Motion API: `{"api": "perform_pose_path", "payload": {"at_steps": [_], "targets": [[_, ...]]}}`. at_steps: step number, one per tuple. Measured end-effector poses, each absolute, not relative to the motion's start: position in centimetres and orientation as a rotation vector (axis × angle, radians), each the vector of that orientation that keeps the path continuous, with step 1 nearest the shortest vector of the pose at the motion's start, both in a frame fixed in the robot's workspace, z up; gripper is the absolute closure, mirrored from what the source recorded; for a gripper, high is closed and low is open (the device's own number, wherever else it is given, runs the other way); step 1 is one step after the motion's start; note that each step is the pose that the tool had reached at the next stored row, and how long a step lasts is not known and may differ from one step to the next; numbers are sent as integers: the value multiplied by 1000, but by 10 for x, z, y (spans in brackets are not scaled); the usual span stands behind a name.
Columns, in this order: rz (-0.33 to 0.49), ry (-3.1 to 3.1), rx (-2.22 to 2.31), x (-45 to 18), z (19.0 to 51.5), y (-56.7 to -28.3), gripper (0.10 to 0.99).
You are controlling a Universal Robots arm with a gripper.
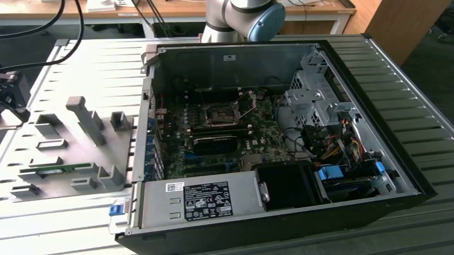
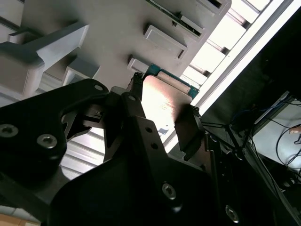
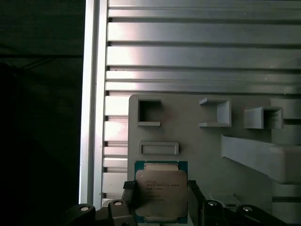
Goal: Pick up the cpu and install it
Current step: 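Pick up the cpu and move it towards the insertion slot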
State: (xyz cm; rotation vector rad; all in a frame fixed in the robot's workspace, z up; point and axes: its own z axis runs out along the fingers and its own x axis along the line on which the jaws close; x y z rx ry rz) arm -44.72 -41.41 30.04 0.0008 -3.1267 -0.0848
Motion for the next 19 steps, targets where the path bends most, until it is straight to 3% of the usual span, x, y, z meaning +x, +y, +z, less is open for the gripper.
{"api": "perform_pose_path", "payload": {"at_steps": [19], "targets": [[-85,-3127,-5,-447,348,-414,557]]}}
